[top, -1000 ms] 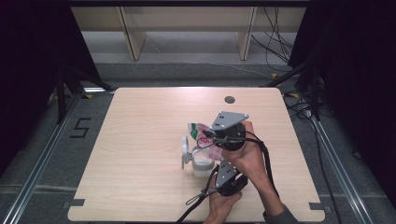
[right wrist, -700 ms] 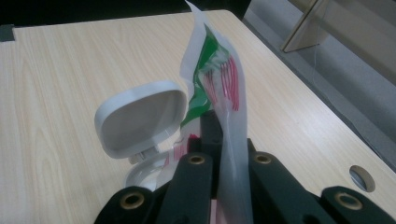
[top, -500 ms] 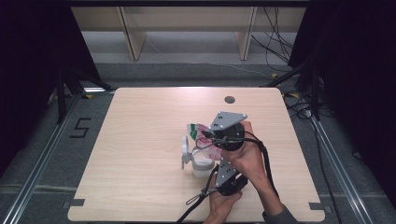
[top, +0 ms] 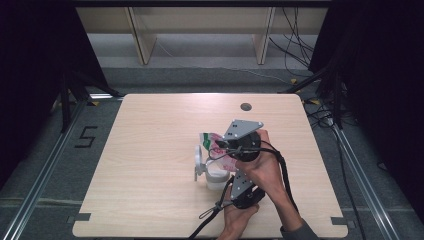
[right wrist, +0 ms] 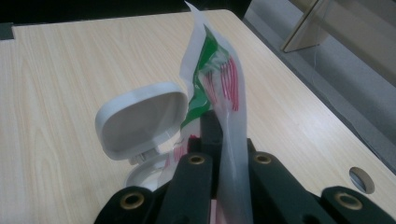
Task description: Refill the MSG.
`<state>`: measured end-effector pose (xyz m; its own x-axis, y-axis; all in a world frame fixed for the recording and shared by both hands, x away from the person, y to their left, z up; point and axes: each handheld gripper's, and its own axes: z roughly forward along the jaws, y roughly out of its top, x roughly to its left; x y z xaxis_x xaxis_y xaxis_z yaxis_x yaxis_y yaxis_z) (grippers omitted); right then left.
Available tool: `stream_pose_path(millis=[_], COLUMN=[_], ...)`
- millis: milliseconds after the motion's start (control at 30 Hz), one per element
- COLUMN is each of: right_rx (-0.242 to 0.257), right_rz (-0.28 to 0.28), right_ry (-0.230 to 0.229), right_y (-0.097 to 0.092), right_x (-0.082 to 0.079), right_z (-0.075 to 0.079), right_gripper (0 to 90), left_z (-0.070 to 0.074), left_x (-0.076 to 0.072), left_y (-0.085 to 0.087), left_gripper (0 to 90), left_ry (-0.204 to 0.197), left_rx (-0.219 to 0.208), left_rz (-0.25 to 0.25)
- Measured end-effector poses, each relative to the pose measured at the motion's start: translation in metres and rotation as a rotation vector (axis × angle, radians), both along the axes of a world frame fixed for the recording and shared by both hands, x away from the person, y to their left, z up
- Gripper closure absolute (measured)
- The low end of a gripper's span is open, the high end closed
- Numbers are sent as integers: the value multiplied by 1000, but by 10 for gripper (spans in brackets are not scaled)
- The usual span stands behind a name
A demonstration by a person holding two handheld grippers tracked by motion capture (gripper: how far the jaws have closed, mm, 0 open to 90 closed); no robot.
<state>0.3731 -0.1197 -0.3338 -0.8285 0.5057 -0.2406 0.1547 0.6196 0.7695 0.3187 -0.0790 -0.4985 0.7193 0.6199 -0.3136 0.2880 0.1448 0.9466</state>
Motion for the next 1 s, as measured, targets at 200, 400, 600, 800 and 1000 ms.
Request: stream_pose_path(millis=[200,400,600,800,1000], right_rx=[-2,-5,-14,-7,-24], right_rz=[-4,-2,-8,-16,-8], right_ry=[3,5,6,14,2], right_y=[1,1,2,2,5], right_x=[0,1,0,0,1], right_z=[0,-1,-2,-1,-3], right_gripper=[900,900,900,900,900], left_z=[0,-1,0,-1,-1], left_x=[0,1,-1,-1,0], left_y=[0,-1,-5,-2,-4], left_gripper=[842,842,841,842,841], left_ry=[-1,-9,19,9,16], left_rx=[3,-13,-79,-53,-85], left_rz=[0,3,0,-7,2])
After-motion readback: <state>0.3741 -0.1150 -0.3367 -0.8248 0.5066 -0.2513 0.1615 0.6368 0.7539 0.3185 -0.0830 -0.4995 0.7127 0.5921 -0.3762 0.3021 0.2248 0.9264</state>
